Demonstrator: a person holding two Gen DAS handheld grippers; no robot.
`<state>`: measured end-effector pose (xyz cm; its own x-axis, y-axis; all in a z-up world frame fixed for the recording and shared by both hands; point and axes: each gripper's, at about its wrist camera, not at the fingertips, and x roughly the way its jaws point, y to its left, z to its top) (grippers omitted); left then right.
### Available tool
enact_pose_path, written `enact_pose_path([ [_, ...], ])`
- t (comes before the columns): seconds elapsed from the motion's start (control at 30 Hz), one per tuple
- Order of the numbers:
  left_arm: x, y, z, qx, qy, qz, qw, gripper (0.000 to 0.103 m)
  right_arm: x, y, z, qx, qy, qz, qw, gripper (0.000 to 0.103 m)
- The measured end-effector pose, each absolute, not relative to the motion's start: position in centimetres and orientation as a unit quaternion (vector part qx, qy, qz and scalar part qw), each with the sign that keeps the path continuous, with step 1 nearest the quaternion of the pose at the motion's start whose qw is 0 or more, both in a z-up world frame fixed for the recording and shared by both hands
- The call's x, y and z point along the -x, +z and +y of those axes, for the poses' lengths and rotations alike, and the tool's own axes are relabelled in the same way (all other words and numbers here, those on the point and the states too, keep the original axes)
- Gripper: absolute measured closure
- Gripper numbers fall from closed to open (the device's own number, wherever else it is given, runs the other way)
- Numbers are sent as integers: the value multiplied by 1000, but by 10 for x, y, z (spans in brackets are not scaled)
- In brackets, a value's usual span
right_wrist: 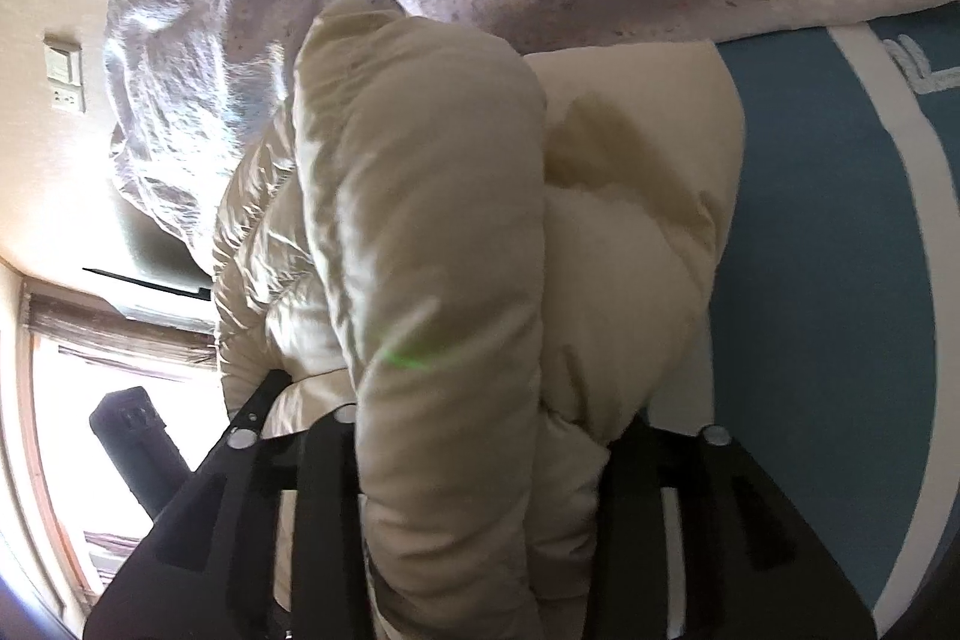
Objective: Fold large clothes
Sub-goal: 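Lower the rolled coat onto the sheet and open both tools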
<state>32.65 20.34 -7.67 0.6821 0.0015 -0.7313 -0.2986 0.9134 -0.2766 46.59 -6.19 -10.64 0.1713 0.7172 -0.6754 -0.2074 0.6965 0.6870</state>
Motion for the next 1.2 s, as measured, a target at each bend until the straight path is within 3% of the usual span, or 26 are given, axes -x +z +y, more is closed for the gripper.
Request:
enact_pose_path([
  [0.17,-328,-74,201,177,98,395,896,52,-453,-98,-75,-210,295,554,749,48],
  [0.43,-320,-56,197,136,127,387,903,40,-430,-67,-109,-164,250,509,807,44],
  [0.83,-325,-29,170,97,122,371,915,38,-405,-11,-81,-82,262,421,864,44],
  [1.2,-339,-37,161,79,126,388,910,38,-401,-26,-40,-34,275,424,862,44],
])
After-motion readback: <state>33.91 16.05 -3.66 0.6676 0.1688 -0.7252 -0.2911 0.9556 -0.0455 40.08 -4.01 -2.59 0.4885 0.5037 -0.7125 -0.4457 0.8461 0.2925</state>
